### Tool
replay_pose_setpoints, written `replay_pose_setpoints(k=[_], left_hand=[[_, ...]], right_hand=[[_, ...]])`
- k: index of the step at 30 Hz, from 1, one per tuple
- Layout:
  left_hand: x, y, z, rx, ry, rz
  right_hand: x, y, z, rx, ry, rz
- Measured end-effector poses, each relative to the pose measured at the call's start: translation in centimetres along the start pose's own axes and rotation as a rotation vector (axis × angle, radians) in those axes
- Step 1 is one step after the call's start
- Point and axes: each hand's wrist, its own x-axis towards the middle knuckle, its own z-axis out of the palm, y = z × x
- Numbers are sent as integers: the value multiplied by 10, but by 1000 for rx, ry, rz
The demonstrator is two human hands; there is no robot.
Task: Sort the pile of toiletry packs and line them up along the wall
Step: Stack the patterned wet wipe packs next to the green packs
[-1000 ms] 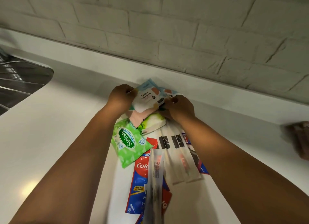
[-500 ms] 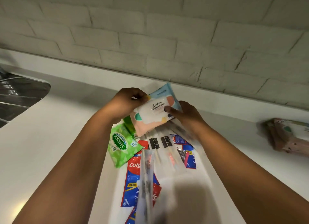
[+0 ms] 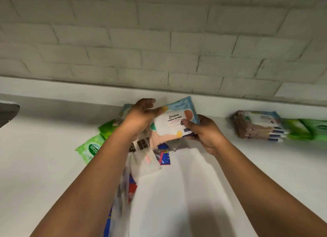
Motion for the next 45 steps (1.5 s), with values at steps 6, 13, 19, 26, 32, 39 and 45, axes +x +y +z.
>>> replay_pose_setpoints(k=[6,13,19,26,32,39,45], left_hand=[[-17,-8,84,-42,-184,-150],[-20,-3,189,-95,-175,-177],[-11,5,264,-44,-135,-136],[27,-1,329,-15,-134,-197],[43,3,359,5,-53,-196],[60,-11,366,148,40,-150],[66,-14,369,231,53,-161]], right_hand=[[-22,-5,-80,85,140,-26],[-41,-6,-172,91,239,0],[-35,-5,-240,107,322,26],[-8,-5,-300,-184,512,3],[21,-2,-327,-617,615,-37],[35,9,-333,-746,595,16],[41,17,-335,-1044,653,-59]])
